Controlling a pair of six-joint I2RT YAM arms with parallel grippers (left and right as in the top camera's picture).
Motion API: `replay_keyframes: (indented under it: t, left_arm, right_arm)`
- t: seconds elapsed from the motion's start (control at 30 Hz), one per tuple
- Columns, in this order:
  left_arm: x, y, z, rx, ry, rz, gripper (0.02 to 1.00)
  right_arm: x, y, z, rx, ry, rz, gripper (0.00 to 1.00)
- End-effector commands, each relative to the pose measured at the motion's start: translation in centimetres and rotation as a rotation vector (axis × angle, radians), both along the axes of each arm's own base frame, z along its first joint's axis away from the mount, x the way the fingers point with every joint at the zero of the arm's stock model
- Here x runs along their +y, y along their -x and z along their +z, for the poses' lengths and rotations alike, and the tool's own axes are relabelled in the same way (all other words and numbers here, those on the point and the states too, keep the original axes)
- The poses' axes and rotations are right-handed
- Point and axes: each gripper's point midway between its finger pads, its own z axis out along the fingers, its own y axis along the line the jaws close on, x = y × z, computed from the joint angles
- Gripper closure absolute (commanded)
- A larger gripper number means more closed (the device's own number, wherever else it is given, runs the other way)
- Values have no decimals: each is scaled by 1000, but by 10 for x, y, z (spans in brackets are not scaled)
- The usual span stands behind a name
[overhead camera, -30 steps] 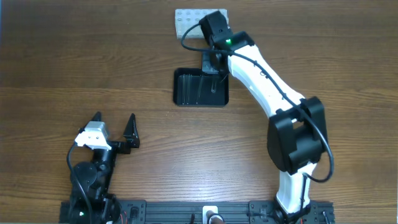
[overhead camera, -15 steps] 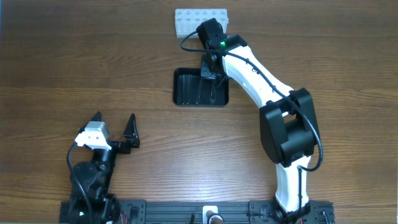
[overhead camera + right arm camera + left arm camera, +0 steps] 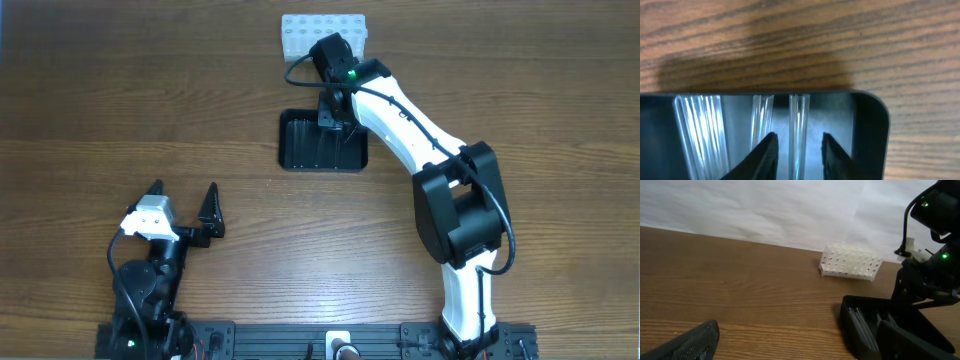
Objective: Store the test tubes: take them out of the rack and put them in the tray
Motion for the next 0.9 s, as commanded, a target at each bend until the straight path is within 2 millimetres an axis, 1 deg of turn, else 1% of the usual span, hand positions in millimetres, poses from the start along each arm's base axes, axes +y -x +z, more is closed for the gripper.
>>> replay_keyframes:
  t: [0.03, 0.07, 0.13, 0.17, 0.23, 0.33, 0.4, 0.43, 0.5, 0.57, 0.6, 0.73, 0.83, 0.9]
  left_arm:
    - [0, 0, -2, -1, -14, -5, 18]
    - [0, 0, -2, -1, -14, -5, 18]
    - [0, 0, -2, -1, -14, -5, 18]
    - [0, 0, -2, -1, -14, -5, 18]
    - [0, 0, -2, -1, -14, -5, 18]
    - [0, 0, -2, -1, -14, -5, 18]
    - [0, 0, -2, -1, -14, -5, 18]
    - [0, 0, -2, -1, -14, -5, 18]
    - [0, 0, -2, -1, -14, -5, 18]
    - [0, 0, -2, -1, -14, -5, 18]
    - [0, 0, -2, -1, -14, -5, 18]
    - [0, 0, -2, -1, -14, -5, 18]
    - [0, 0, -2, -1, -14, -5, 18]
    - [0, 0, -2, -1, -14, -5, 18]
  right_arm:
    - [-5, -2, 6, -31, 26, 2, 463]
    - [-7, -5, 15, -58, 31, 4, 411]
    - [-10, -15, 42, -135, 23, 38, 340]
    - [-12, -21, 57, -179, 16, 60, 305]
    - [-26, -36, 94, -288, 2, 81, 242]
    - [-58, -55, 150, -476, 15, 113, 132]
    - [-82, -58, 181, -586, 32, 112, 60]
    - [-96, -54, 195, -638, 46, 109, 36]
    - [-119, -41, 215, -712, 81, 114, 9]
    - [-137, -21, 225, -761, 117, 125, 7]
    - [-146, -8, 228, -783, 136, 125, 7]
    - [-176, 46, 228, -862, 177, 68, 7]
    - [-190, 84, 224, -936, 204, 60, 7]
    - [-198, 105, 220, -982, 221, 49, 9]
